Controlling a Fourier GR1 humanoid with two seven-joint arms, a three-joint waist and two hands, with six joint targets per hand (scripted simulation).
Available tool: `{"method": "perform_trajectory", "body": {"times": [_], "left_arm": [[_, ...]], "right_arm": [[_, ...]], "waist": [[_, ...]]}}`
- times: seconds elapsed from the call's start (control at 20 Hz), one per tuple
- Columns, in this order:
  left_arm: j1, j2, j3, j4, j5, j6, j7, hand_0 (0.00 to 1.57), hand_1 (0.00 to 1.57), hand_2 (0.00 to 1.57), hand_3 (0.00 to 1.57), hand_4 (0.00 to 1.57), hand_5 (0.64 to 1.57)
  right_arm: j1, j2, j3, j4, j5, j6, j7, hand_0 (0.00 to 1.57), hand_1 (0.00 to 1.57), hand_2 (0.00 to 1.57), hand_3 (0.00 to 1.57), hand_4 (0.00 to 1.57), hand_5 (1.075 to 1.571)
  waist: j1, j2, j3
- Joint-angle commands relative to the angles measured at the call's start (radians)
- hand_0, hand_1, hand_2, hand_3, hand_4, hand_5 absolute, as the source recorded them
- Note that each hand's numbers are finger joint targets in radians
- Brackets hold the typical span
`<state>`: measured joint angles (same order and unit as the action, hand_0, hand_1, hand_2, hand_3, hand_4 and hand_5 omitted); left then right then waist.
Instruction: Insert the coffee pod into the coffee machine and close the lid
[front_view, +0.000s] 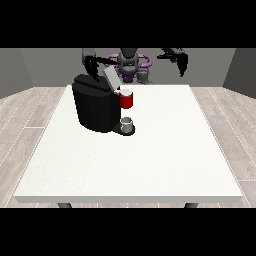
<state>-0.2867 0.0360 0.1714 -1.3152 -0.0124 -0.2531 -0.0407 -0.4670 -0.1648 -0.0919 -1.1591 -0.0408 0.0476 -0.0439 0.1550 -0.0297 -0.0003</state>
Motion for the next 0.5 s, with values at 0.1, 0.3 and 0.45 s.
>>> {"method": "perform_trajectory", "body": {"times": [0.1,0.3,0.45], "left_arm": [[0.032,0.028,0.005,-0.036,0.004,0.023,-0.054,0.00,0.00,0.00,0.00,0.00,1.571],[-0.018,0.036,0.013,-0.086,0.048,0.038,0.031,0.00,0.00,0.00,0.00,0.00,1.571],[-0.017,0.045,0.025,-0.060,0.039,0.060,-0.029,0.00,0.00,0.00,0.00,0.00,1.571]], "right_arm": [[-0.111,-0.017,0.000,0.042,0.011,0.031,0.013,0.00,0.00,0.00,0.00,0.00,1.571],[-0.140,-0.041,-0.023,0.106,0.013,0.058,-0.026,0.00,0.00,0.00,0.00,0.00,1.571],[-0.139,0.004,0.016,0.104,0.055,0.020,-0.069,0.00,0.00,0.00,0.00,0.04,1.571]], "waist": [[-0.025,0.063,0.0003],[-0.021,0.087,0.0004],[-0.040,0.111,0.0003]]}}
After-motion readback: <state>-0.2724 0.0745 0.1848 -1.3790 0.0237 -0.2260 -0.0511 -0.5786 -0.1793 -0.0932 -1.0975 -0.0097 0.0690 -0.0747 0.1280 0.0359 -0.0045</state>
